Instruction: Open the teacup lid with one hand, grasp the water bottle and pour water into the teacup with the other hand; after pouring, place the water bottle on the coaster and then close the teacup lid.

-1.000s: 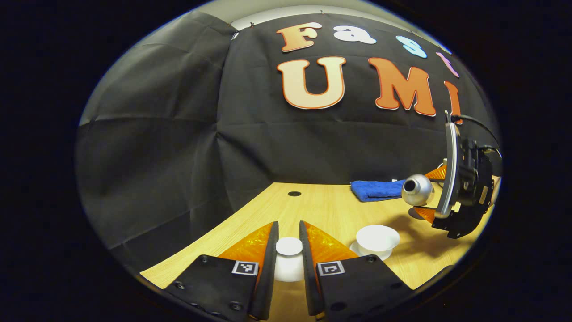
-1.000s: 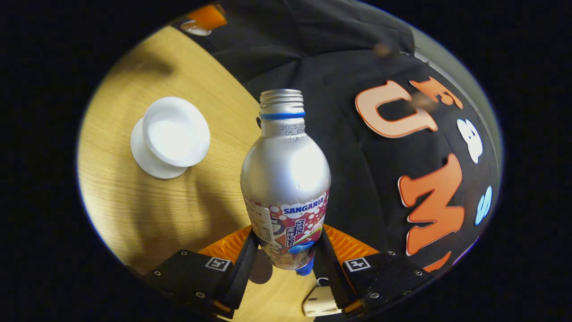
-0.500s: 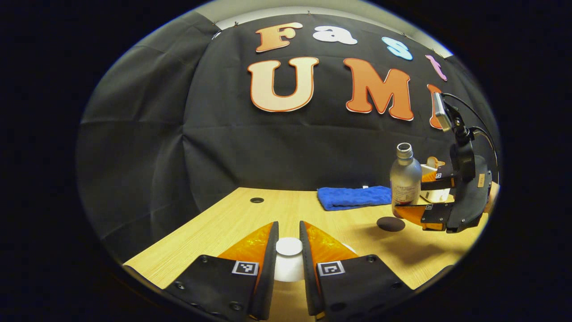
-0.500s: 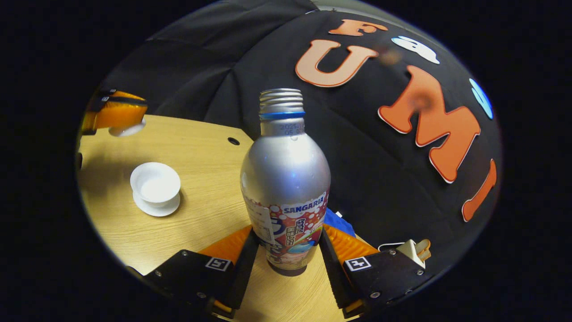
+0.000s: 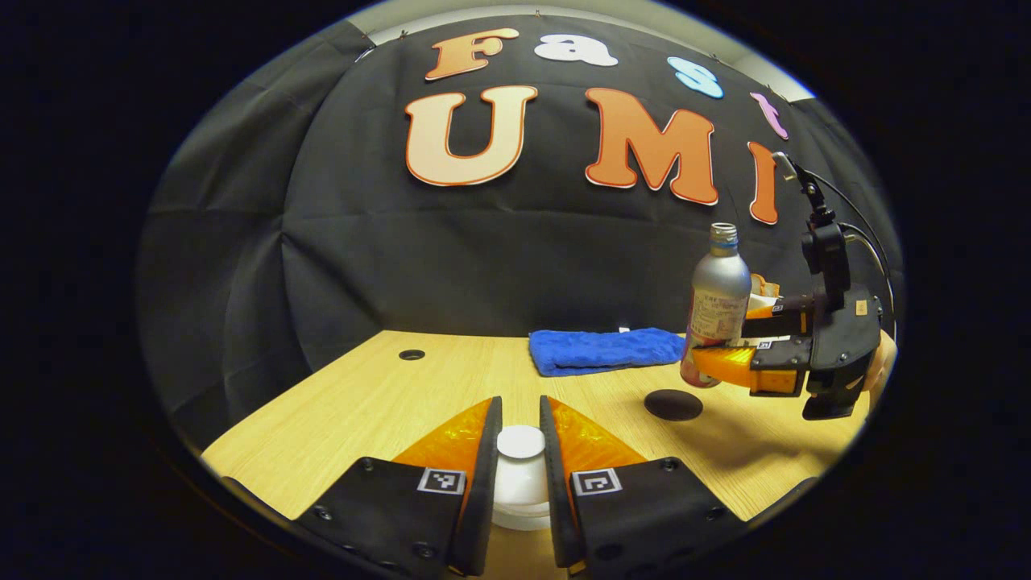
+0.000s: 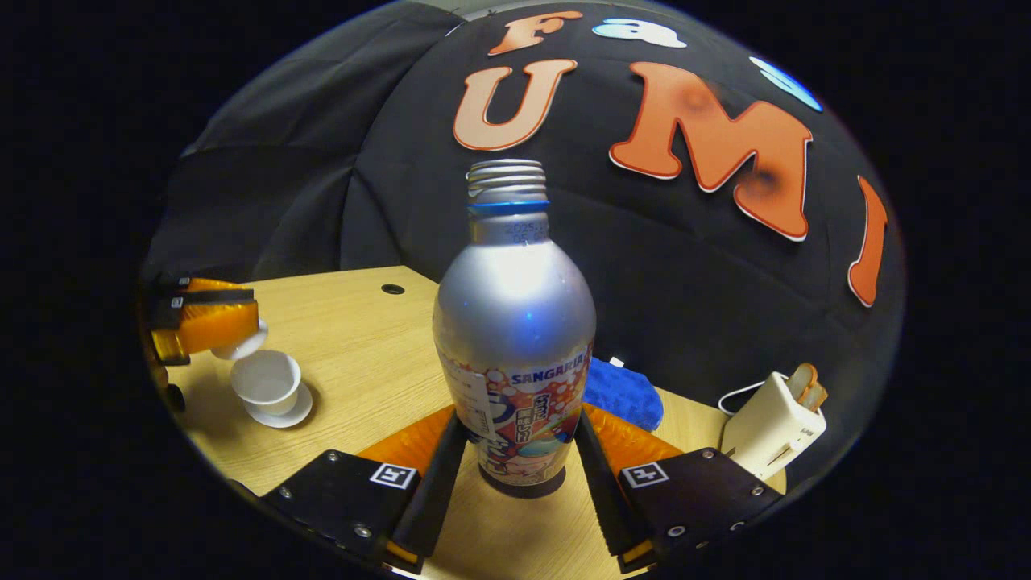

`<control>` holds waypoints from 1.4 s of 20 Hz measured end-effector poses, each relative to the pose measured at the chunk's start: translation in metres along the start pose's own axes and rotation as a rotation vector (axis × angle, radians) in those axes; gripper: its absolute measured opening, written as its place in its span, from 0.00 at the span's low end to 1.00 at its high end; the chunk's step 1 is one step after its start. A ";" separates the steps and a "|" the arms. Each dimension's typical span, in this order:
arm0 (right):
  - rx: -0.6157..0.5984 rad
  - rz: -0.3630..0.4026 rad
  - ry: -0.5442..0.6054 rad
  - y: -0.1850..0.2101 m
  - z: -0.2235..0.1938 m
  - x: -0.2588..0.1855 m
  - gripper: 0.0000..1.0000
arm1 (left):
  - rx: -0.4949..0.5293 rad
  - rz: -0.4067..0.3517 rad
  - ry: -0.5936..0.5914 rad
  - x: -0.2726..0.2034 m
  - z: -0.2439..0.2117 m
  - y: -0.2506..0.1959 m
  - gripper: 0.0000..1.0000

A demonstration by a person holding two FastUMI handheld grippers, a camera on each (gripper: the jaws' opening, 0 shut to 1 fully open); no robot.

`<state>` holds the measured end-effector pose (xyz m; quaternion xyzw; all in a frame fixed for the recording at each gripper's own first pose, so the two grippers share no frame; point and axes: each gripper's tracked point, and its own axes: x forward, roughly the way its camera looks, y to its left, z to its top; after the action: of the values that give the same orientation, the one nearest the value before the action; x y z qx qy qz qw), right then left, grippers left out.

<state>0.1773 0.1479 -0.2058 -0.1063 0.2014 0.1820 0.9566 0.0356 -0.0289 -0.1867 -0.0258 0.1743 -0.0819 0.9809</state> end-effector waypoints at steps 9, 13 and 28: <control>0.109 0.003 -0.008 -0.002 -0.006 0.005 0.78 | -0.004 -0.003 0.094 0.021 -0.044 -0.004 0.37; 0.133 0.006 -0.002 0.000 -0.008 0.007 0.78 | -0.003 -0.011 0.084 0.020 -0.044 -0.006 0.34; 0.297 0.007 0.035 -0.004 -0.036 0.045 0.78 | 0.005 0.021 -0.031 0.001 -0.003 -0.002 0.84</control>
<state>0.2050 0.1485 -0.2568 0.0340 0.2433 0.1518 0.9574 0.0350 -0.0311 -0.1891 -0.0226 0.1591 -0.0714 0.9844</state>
